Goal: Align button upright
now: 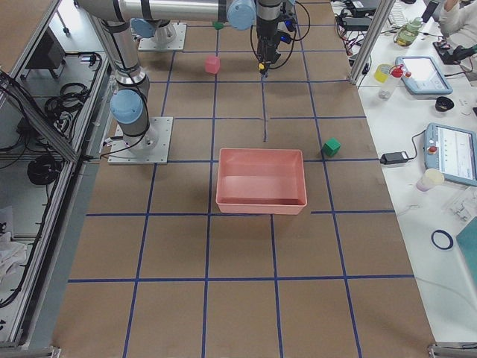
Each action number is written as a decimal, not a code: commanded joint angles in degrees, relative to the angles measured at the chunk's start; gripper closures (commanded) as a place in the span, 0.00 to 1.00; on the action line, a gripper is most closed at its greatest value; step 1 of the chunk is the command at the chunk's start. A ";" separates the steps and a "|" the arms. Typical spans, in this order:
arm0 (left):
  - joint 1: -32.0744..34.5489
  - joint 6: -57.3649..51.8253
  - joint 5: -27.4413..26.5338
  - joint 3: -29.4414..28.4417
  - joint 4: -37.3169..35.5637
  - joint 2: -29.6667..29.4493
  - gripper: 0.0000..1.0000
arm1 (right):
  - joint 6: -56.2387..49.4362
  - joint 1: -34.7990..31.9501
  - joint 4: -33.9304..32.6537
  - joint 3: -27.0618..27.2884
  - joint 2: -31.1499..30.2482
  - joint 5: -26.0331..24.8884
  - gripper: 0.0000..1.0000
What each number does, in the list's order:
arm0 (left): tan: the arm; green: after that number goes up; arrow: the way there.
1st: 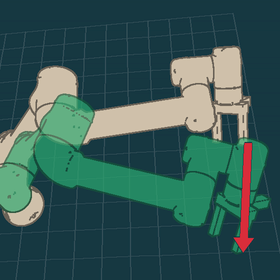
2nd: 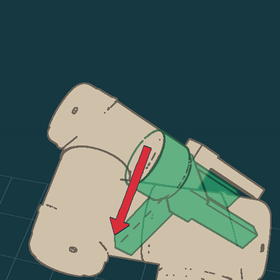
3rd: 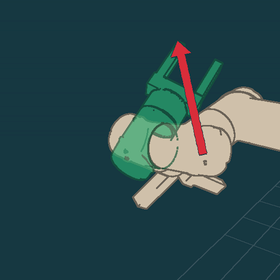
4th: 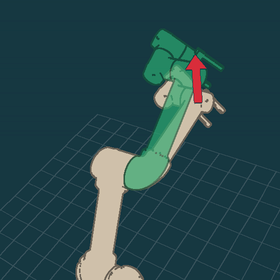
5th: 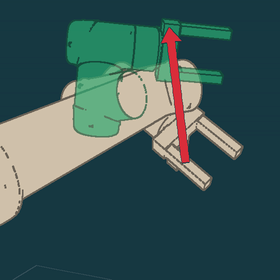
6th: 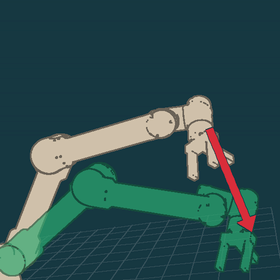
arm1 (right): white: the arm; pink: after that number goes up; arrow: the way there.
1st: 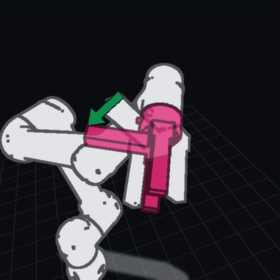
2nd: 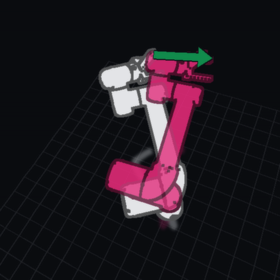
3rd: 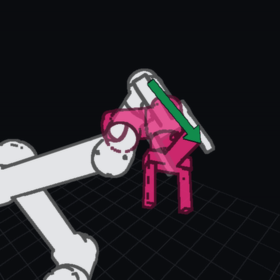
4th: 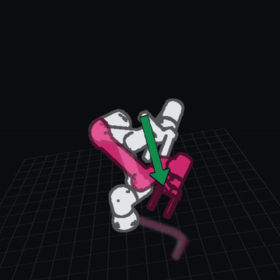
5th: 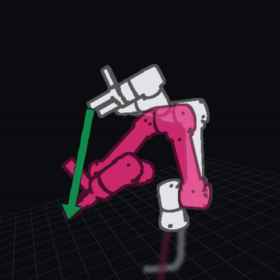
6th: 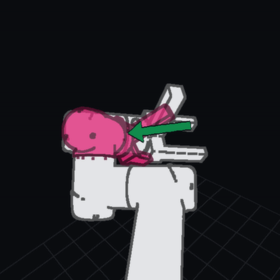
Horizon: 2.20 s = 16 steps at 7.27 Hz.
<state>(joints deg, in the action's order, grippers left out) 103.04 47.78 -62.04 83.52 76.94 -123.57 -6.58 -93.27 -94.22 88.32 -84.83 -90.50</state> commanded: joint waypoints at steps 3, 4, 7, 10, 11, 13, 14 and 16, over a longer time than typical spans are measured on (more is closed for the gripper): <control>-2.14 -1.02 2.36 -0.02 5.59 -1.68 0.74 | -0.81 0.63 -0.34 0.54 -0.51 -0.12 0.00; -2.14 -1.11 3.58 -0.11 5.50 -1.85 0.71 | -0.72 0.55 -0.43 0.62 -0.42 0.15 0.00; -2.22 -1.20 4.56 0.06 3.14 -2.55 0.71 | -0.80 0.54 -0.52 0.71 -0.34 -0.11 0.00; -2.22 -1.20 4.39 0.50 0.15 -2.56 0.00 | -0.80 0.54 -0.52 0.71 -0.34 -0.38 0.00; -2.22 -1.55 4.12 0.50 0.05 -2.03 0.00 | -0.80 0.54 -0.44 0.71 -0.42 -0.38 0.00; -3.10 -7.40 1.16 -0.02 -0.30 1.81 0.00 | -0.72 0.55 -0.43 0.71 -0.42 -0.38 0.00; -4.84 -14.83 -4.26 0.58 -0.21 5.23 0.00 | -0.80 0.54 -0.35 0.71 -0.42 -0.38 0.00; -6.96 -27.06 -8.59 1.11 2.67 12.26 0.00 | -0.89 0.54 -0.35 0.97 -0.42 -0.38 0.00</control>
<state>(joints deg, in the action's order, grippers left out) 97.41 28.48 -67.10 84.22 77.92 -115.64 -7.43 -92.72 -94.58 89.11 -85.25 -90.88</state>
